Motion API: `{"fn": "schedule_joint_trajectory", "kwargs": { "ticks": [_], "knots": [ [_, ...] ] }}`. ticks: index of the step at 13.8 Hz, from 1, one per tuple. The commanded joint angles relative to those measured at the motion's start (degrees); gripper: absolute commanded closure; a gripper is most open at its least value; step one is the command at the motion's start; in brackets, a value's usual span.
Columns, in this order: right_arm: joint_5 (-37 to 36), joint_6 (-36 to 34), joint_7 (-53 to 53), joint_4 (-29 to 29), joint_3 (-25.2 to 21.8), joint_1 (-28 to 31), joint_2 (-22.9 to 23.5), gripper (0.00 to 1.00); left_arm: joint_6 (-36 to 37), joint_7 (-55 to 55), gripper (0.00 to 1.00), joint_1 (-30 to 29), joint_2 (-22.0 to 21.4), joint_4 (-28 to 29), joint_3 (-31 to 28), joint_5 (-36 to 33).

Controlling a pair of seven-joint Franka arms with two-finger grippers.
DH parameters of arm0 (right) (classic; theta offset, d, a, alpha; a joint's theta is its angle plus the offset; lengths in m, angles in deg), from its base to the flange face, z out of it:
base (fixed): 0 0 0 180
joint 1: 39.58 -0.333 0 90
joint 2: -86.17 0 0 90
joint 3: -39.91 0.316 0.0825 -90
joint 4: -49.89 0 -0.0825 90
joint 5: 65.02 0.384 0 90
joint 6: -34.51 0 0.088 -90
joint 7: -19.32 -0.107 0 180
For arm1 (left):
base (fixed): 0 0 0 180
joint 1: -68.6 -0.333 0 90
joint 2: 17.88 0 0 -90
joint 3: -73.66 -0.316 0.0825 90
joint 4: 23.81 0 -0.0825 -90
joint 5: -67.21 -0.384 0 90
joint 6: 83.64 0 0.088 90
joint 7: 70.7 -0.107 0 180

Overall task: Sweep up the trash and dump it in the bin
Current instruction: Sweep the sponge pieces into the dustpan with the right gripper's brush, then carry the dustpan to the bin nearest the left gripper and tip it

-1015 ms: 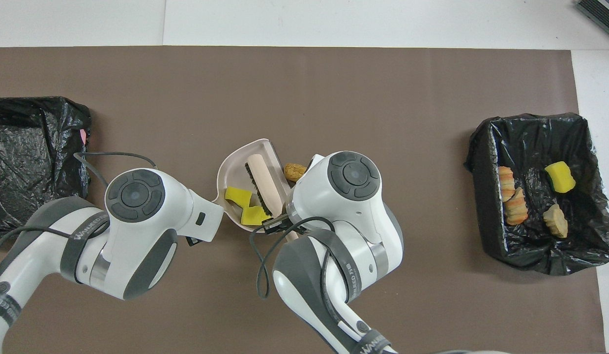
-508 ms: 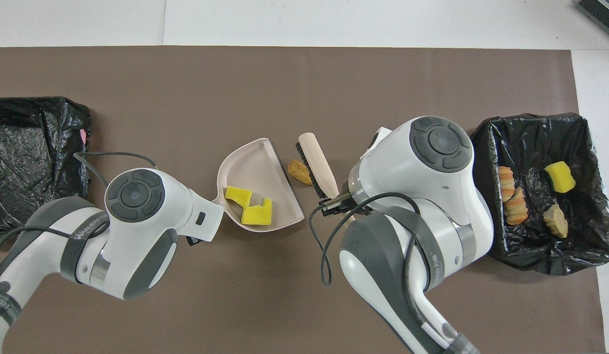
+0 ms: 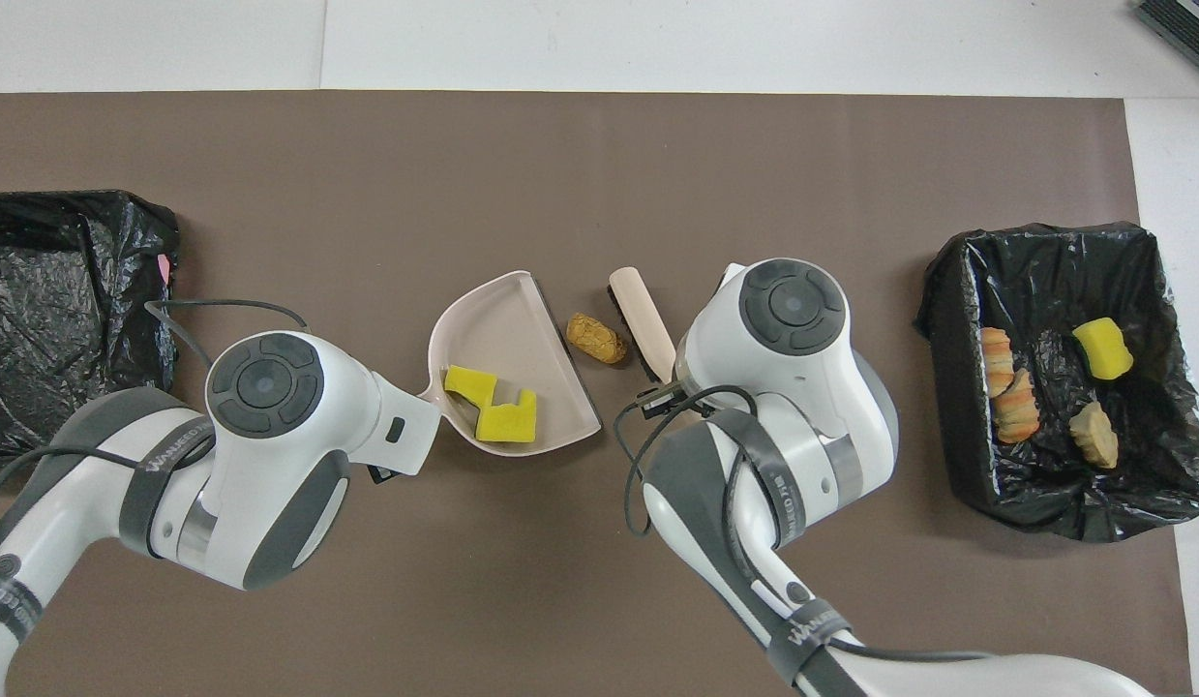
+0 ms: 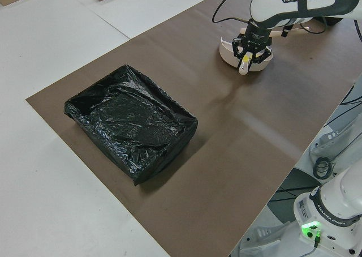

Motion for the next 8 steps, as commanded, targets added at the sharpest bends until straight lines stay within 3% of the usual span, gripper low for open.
{"fn": "schedule_joint_trajectory", "kwargs": {
  "ticks": [1, 4, 8],
  "knots": [
    [7.03, 0.81, 1.03, 0.70, 0.49, -0.29, -1.24, 1.00, -1.27, -0.05, 1.00, -0.69, -0.85, 1.01, 0.42, 0.92],
    [7.21, -1.03, -0.03, -0.01, 0.49, 0.40, -3.43, 1.00, -1.36, -0.14, 1.00, -0.77, -0.76, 0.92, 0.42, 0.92],
    [7.12, -9.45, -2.22, -1.15, -0.13, 2.69, -8.79, 1.00, -3.29, -1.37, 1.00, -3.15, 0.20, 0.40, 0.51, 4.88]
  ]
}}
